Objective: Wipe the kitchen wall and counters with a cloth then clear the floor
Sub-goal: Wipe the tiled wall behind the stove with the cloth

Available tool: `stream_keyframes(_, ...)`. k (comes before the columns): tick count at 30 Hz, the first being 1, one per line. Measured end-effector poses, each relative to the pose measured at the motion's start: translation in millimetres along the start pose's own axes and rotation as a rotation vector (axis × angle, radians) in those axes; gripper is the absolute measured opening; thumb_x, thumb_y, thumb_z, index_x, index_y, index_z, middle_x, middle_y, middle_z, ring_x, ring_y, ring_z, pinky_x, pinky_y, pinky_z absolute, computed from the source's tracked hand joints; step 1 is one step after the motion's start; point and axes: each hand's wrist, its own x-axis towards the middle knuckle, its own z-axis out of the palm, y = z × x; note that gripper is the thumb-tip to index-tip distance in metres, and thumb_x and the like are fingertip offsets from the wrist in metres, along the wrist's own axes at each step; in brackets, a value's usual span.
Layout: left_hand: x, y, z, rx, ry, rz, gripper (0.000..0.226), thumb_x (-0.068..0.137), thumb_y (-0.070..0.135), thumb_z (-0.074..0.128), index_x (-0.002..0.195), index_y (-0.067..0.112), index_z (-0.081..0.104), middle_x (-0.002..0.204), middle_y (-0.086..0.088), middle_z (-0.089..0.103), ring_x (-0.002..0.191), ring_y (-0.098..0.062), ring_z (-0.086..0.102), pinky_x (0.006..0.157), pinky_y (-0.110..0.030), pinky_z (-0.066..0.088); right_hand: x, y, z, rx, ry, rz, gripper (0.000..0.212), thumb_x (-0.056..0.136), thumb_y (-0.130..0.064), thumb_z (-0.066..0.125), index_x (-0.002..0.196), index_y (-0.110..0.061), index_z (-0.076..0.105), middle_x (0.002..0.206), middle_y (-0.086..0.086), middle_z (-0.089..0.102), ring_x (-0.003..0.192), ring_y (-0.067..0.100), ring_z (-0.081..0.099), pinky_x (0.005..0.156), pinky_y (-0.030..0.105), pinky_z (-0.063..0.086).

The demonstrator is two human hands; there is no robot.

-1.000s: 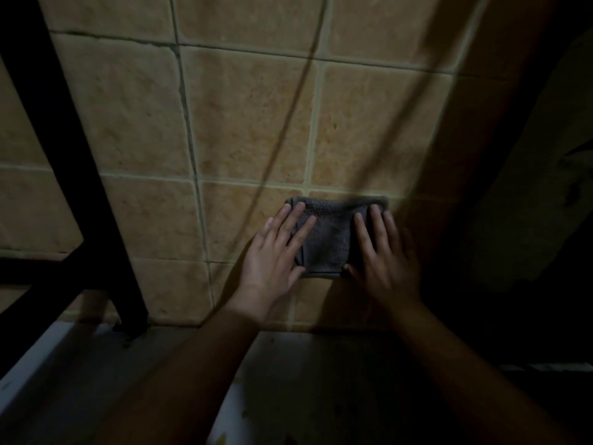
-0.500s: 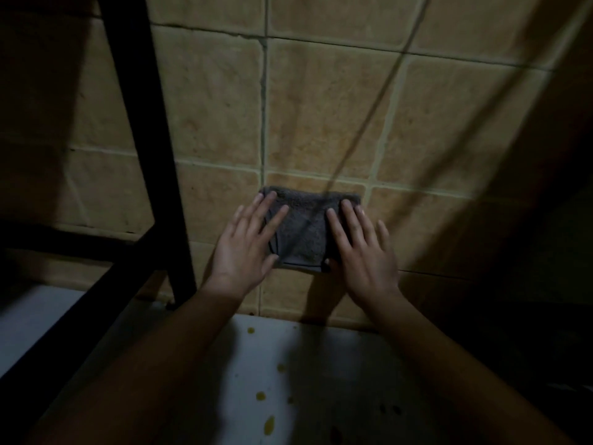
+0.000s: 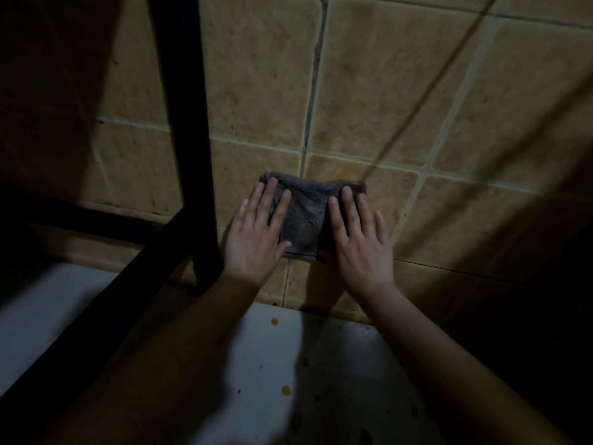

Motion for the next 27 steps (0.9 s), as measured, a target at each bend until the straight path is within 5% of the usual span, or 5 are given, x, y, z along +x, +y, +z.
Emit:
stream_keyframes(7, -19, 7, 10, 0.015, -0.142, -0.044, 0.116, 0.077, 0.069, 0.049, 0.14, 0.008, -0.029, 0.146, -0.015, -0.019, 0.14, -0.02, -0.001, 0.111, -0.039, 0.0, -22, -10, 12, 0.008, -0.059, -0.012, 0.097, 0.067, -0.038, 0.08, 0.144, -0.015, 0.026, 0.15, 0.003, 0.018, 0.135, 0.025, 0.033, 0.105, 0.044, 0.036)
stream_keyframes(15, -21, 19, -2, -0.174, -0.389, -0.006, 0.095, 0.095, 0.053, 0.033, 0.12, 0.014, -0.05, 0.124, -0.011, -0.057, 0.127, -0.024, -0.038, 0.107, -0.038, -0.018, -32, 12, 11, 0.004, -0.075, -0.066, 0.085, 0.073, -0.029, 0.072, 0.144, -0.016, 0.026, 0.15, 0.005, 0.033, 0.133, 0.023, 0.027, 0.105, 0.042, 0.02)
stream_keyframes(18, -22, 29, -8, -0.195, -0.425, 0.034, 0.091, 0.096, 0.052, 0.031, 0.122, 0.015, -0.049, 0.123, -0.01, -0.057, 0.127, -0.024, -0.038, 0.115, -0.04, -0.011, -40, 26, 8, -0.024, -0.082, -0.067, 0.067, 0.081, -0.03, 0.046, 0.144, -0.018, 0.026, 0.15, 0.005, 0.033, 0.132, 0.022, 0.028, 0.104, 0.042, 0.02)
stream_keyframes(23, -21, 59, -22, -0.258, -0.384, 0.17, 0.083, 0.098, 0.048, 0.029, 0.131, 0.015, -0.04, 0.128, -0.009, -0.053, 0.128, -0.023, -0.037, 0.116, -0.04, -0.004, -71, 64, 7, -0.042, -0.128, -0.026, 0.081, 0.073, -0.025, 0.071, 0.142, -0.015, 0.031, 0.15, 0.007, 0.036, 0.131, 0.025, 0.029, 0.105, 0.044, 0.025)
stream_keyframes(27, -20, 92, -31, -0.322, -0.273, 0.282, 0.084, 0.097, 0.044, 0.038, 0.138, 0.011, -0.027, 0.14, -0.011, -0.038, 0.144, -0.027, -0.014, 0.117, -0.038, 0.005, -95, 96, 3, -0.063, -0.142, 0.072, 0.063, 0.08, -0.029, 0.043, 0.141, -0.018, 0.032, 0.145, 0.009, 0.044, 0.129, 0.025, 0.031, 0.098, 0.043, 0.024)
